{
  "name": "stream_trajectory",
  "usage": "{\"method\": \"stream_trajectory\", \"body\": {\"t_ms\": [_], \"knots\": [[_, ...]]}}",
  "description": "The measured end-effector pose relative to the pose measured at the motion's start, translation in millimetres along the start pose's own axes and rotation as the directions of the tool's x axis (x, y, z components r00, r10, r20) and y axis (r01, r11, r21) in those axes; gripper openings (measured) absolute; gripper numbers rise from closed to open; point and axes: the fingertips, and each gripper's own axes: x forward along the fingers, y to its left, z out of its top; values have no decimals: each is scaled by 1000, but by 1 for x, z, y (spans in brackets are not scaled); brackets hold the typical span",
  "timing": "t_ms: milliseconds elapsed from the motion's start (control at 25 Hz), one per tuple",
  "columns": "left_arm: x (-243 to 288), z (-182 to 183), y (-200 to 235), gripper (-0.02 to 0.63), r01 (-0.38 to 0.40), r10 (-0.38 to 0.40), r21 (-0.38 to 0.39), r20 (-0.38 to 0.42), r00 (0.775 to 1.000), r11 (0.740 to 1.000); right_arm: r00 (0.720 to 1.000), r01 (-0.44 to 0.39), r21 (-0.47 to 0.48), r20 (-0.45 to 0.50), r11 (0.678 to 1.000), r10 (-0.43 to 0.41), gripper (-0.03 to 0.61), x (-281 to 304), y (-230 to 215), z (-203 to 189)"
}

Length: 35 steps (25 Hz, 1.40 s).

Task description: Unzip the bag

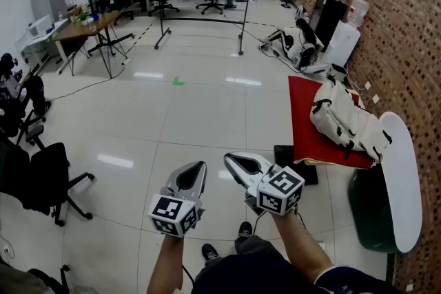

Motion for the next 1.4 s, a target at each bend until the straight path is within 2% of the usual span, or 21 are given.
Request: {"method": "stream_trajectory", "body": {"t_ms": [120, 240, 440, 720, 840, 1120, 1240, 1400], "knots": [[50, -1, -29, 2, 51, -50, 7, -25, 998, 999, 998, 68, 11, 7, 998, -68, 5, -37, -49, 5], [110, -11, -73, 2, 138, -136, 27, -52, 989, 990, 989, 143, 24, 19, 989, -144, 5, -84, -106, 6], [208, -30, -162, 2, 307, -297, 75, -118, 947, 949, 947, 316, 52, 49, 947, -319, 5, -179, -196, -10], [308, -46, -275, 2, 503, -473, 123, -212, 855, 855, 860, 496, 110, 72, 861, -505, 5, -290, -295, -17], [340, -58, -311, 2, 577, -540, 116, -247, 805, 808, 804, 584, 105, 66, 805, -591, 5, -335, -325, -19], [422, -77, -352, 2, 683, -633, 94, -300, 714, 725, 664, 741, 112, 19, 662, -747, 5, -417, -391, -31], [465, -91, -361, 2, 719, -663, 73, -331, 671, 691, 624, 778, 100, -7, 621, -781, 5, -432, -427, -32], [526, -107, -373, 3, 754, -691, 67, -354, 631, 654, 584, 811, 67, -60, 581, -809, 5, -440, -487, -30]]}}
